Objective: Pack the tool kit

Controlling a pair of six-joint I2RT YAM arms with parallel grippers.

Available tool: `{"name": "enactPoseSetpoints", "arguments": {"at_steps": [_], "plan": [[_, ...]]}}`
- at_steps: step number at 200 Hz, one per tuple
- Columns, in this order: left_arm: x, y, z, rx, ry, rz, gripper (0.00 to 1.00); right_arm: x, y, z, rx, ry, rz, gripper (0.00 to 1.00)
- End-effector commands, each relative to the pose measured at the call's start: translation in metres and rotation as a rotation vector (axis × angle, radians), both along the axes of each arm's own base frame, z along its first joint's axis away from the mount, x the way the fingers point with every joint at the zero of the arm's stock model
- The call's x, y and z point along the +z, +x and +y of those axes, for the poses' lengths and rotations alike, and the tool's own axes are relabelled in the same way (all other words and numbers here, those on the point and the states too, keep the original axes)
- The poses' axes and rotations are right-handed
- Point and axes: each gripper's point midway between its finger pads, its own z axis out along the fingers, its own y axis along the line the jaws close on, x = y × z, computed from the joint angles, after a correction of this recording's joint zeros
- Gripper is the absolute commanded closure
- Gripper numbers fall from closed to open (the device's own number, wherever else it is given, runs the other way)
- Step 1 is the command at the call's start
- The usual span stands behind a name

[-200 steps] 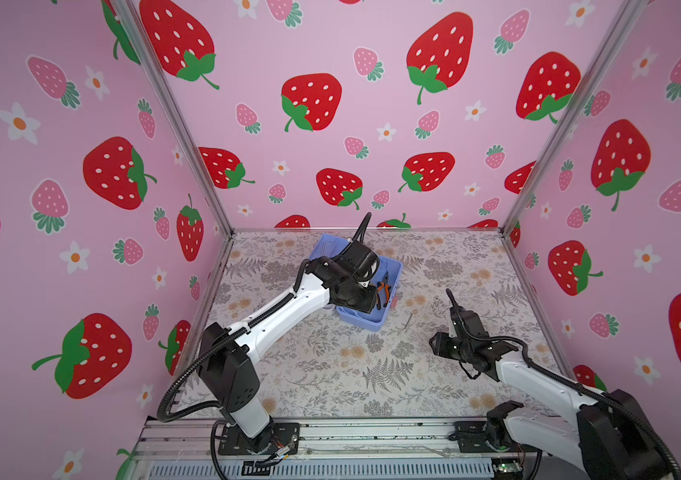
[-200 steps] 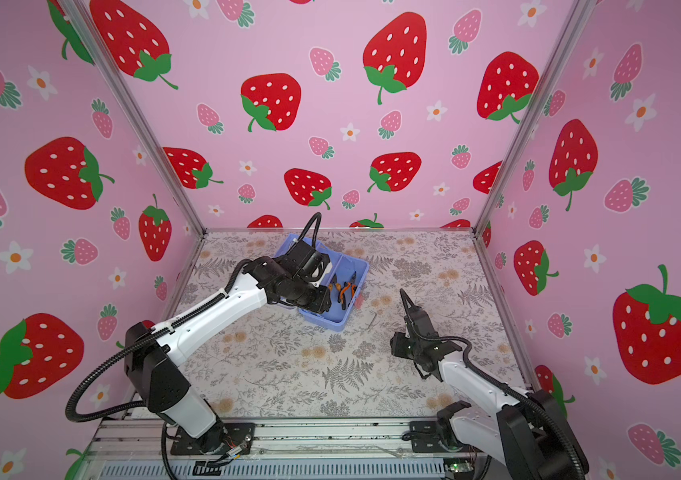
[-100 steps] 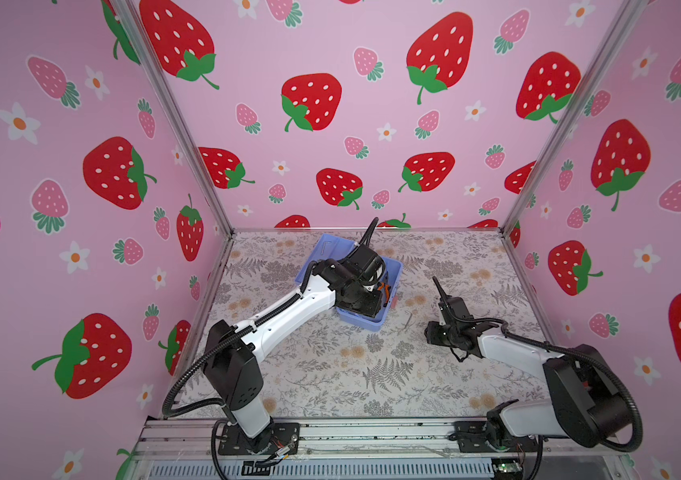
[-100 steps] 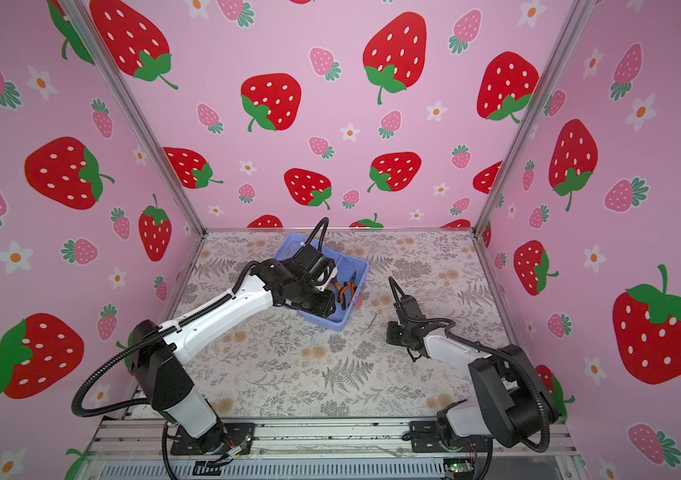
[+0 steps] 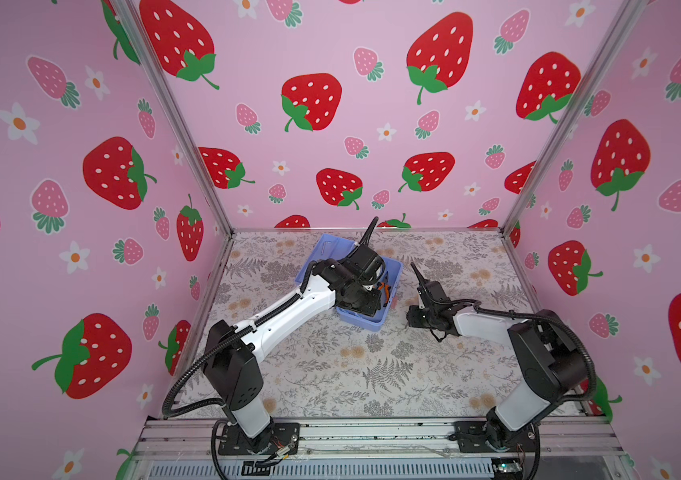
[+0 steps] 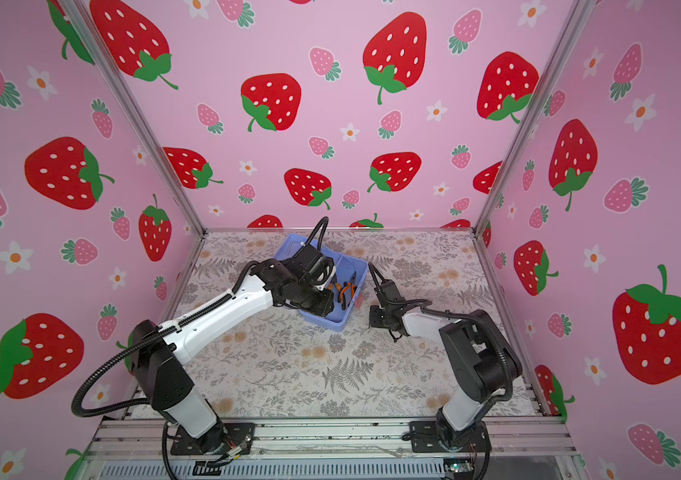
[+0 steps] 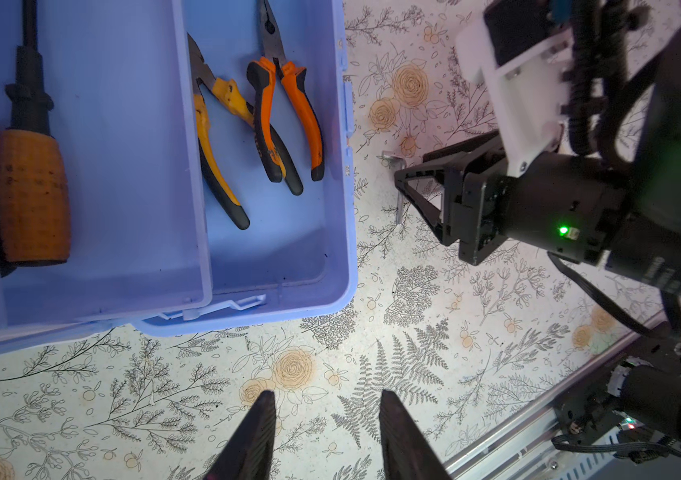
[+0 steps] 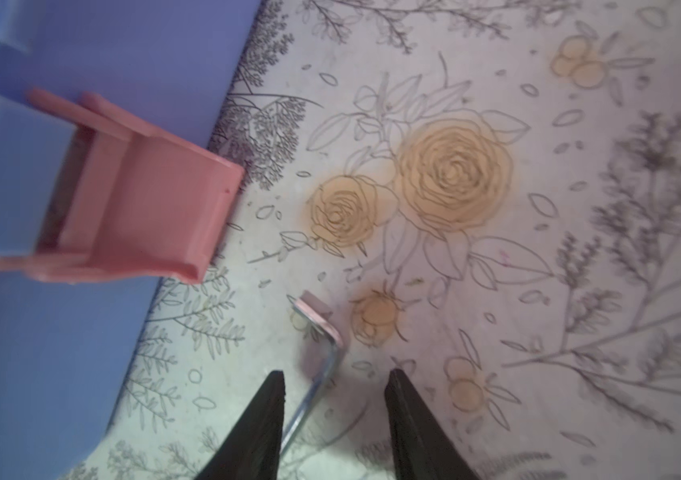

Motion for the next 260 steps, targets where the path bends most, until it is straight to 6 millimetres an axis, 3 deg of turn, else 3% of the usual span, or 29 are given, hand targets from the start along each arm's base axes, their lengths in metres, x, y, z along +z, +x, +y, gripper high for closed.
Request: {"name": "enactPoseSetpoints", "arguments": {"at_steps": [1, 38, 77, 94, 136, 204, 239, 260], "plan": [[0.005, 0.002, 0.000, -0.003, 0.014, -0.015, 0.56, -0.027, -0.009, -0.007, -0.022, -0.098, 0.075, 0.58], [0.000, 0.001, -0.003, -0.009, 0.024, -0.006, 0.55, -0.041, -0.015, -0.014, -0.033, -0.197, 0.090, 0.66], [-0.008, 0.002, -0.004, -0.010, 0.041, 0.006, 0.55, -0.042, -0.023, -0.029, -0.053, -0.264, 0.083, 0.82], [-0.011, 0.001, -0.005, -0.012, 0.047, 0.009, 0.56, -0.042, -0.027, -0.036, -0.065, -0.289, 0.078, 0.83], [-0.019, -0.003, -0.013, -0.034, 0.081, 0.004, 0.56, -0.039, -0.032, -0.040, -0.057, -0.283, 0.059, 0.97], [-0.007, -0.046, -0.065, -0.210, 0.034, 0.027, 0.51, -0.009, -0.038, -0.033, 0.011, -0.142, -0.007, 1.00], [-0.006, -0.053, -0.083, -0.211, -0.044, 0.045, 0.46, 0.013, -0.047, -0.026, 0.083, -0.020, -0.062, 1.00], [-0.006, -0.059, -0.093, -0.225, -0.111, 0.070, 0.48, 0.029, -0.052, -0.026, 0.120, 0.017, -0.101, 1.00]]}}
